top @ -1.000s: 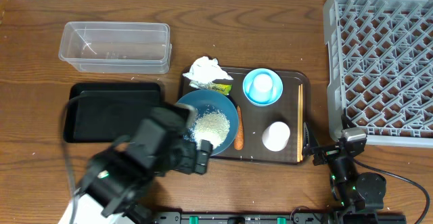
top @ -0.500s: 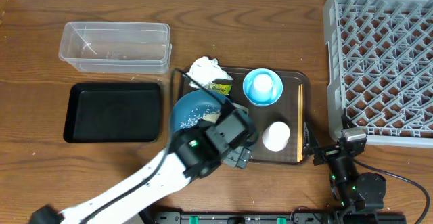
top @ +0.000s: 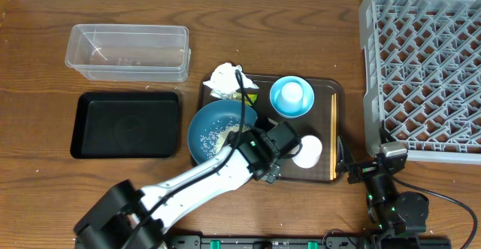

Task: Sort waste into correct bins and load items into the dishwasher rack
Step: 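Grasp the blue bowl rim with the left gripper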

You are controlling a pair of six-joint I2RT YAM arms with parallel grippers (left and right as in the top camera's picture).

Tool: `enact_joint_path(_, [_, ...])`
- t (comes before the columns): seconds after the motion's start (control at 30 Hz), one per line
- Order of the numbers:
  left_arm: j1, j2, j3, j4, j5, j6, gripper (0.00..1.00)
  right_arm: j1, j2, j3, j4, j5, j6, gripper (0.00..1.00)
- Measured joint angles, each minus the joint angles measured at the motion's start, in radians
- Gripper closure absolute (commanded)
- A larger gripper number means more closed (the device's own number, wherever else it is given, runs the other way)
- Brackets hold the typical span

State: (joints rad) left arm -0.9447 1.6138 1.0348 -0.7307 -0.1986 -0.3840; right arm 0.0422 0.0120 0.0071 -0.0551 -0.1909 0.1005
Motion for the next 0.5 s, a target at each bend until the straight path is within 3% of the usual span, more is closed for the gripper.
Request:
enact_joint_path(0.37, [0.0,0.068,0.0,0.031,-0.015,0.014,0.28,0.0,0.0,0.0,0.0,0.0,0.0,0.01])
enact_joint_path(0.5, [0.0,0.068,0.0,0.035,-0.019,0.017,0.3,0.0,0.0,0.0,0.0,0.0,0.0,0.01])
